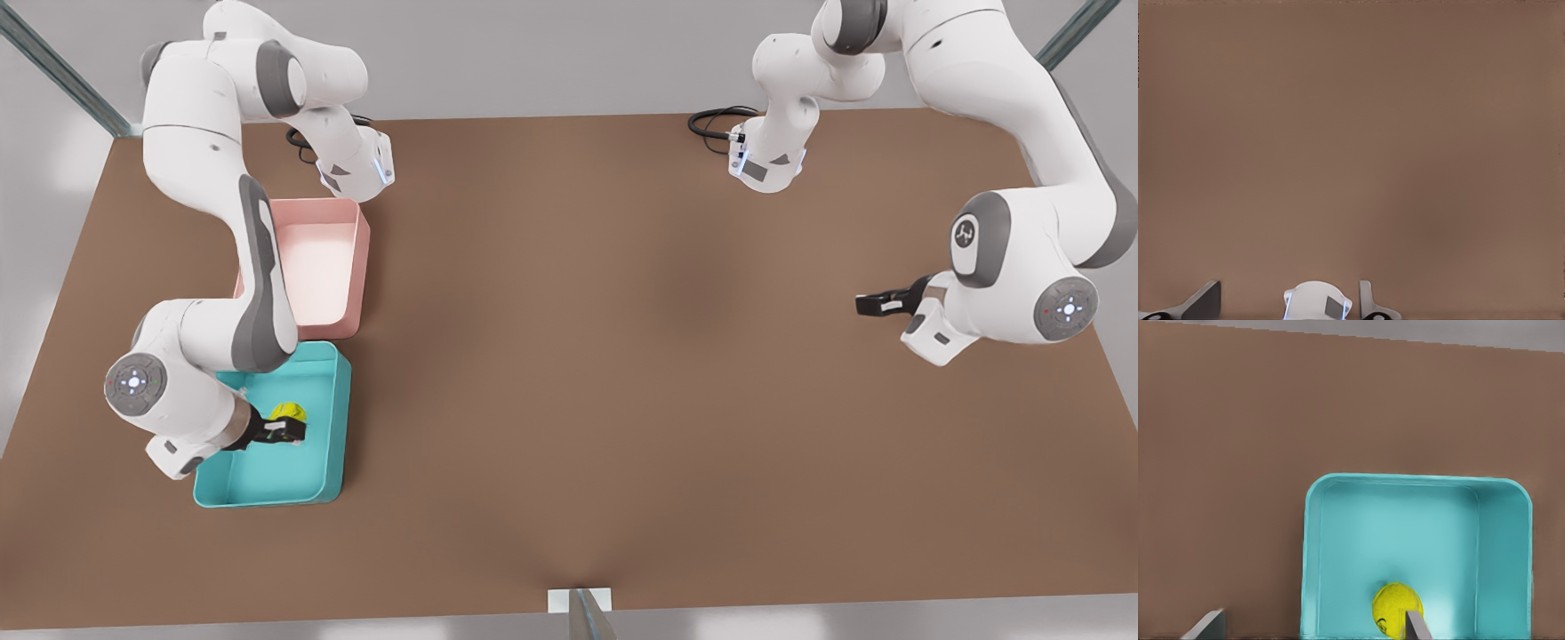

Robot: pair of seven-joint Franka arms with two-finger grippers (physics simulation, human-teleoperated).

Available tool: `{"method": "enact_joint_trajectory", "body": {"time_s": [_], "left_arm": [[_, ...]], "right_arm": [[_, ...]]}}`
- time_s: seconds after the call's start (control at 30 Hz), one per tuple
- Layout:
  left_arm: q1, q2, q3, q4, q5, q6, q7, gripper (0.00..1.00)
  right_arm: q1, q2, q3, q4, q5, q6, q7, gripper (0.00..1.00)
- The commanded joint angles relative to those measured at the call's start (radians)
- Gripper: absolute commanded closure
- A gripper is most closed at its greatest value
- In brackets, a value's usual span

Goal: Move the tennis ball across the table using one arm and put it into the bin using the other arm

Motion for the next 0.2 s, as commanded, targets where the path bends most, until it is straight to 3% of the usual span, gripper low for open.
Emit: {"method": "enact_joint_trajectory", "body": {"time_s": [0.0,0.03,0.07,0.17], "left_arm": [[-0.003,-0.002,0.001,0.023,-0.001,-0.018,0.055,0.00],[-0.004,-0.002,0.001,0.029,-0.001,-0.037,0.055,0.00],[-0.003,-0.002,0.001,0.029,-0.001,-0.038,0.053,0.00],[0.000,-0.002,0.002,0.029,-0.002,-0.037,0.058,0.00]], "right_arm": [[0.001,-0.058,0.010,0.088,-0.047,-0.518,0.096,0.00],[-0.025,-0.179,0.045,0.032,-0.055,-0.540,0.132,0.00],[-0.105,-0.301,0.133,-0.053,-0.040,-0.524,0.149,0.00],[-0.142,-0.397,0.133,-0.136,-0.029,-0.514,0.162,0.00]]}}
